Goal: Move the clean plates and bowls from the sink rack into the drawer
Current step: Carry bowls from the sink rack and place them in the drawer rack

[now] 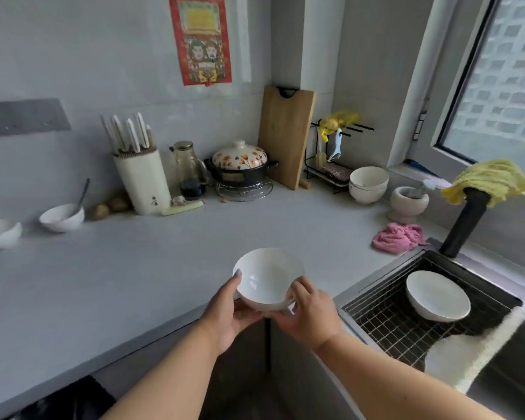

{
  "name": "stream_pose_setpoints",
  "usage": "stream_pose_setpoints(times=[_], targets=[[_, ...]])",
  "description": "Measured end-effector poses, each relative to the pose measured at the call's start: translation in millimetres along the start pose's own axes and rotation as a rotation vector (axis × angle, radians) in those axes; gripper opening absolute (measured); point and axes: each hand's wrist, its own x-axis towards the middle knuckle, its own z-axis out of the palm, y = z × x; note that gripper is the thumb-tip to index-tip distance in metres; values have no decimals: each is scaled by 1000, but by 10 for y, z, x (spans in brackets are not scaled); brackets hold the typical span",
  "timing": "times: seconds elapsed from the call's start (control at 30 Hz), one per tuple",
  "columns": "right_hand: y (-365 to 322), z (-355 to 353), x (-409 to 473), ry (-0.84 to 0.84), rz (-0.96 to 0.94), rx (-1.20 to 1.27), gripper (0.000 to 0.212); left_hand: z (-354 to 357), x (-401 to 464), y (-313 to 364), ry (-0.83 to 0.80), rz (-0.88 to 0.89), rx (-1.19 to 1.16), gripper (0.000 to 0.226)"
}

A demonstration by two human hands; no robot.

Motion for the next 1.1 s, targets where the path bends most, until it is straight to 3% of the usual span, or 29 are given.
stream_pose_setpoints(times=[0.07, 0.17, 0.37, 0.53, 0.6, 0.67, 0.83, 0.9, 1.1], targets=[[-235, 101, 32, 2, -82, 54, 62, -247, -176, 61, 83, -1, -83, 30], [-577, 238, 93, -4, -199, 139, 52, -575, -434, 140, 180, 23, -165, 25], [-1272, 488, 119, -191, -336, 374, 40, -1202, -921, 218, 368, 107, -302, 19], [-1972, 578, 120, -135, -101, 535, 49, -1709, -1304, 254, 475, 185, -396, 12], [-2260, 647, 104, -189, 31, 596, 47, -1936, -1481, 276, 517, 210, -420, 11], [-2583, 726, 74, -346, 142, 701, 40, -2198, -1678, 281, 560, 238, -449, 11], [-3503, 900, -152, -967, 541, 1195, 34, -2879, -2277, 222, 628, 296, -503, 9], [-3851, 960, -269, -1143, 671, 1289, 40, -3157, -2532, 176, 646, 304, -515, 8], [-4869, 1132, -742, -1335, 759, 1309, 38, -4028, -3203, -73, 763, 305, -549, 24]])
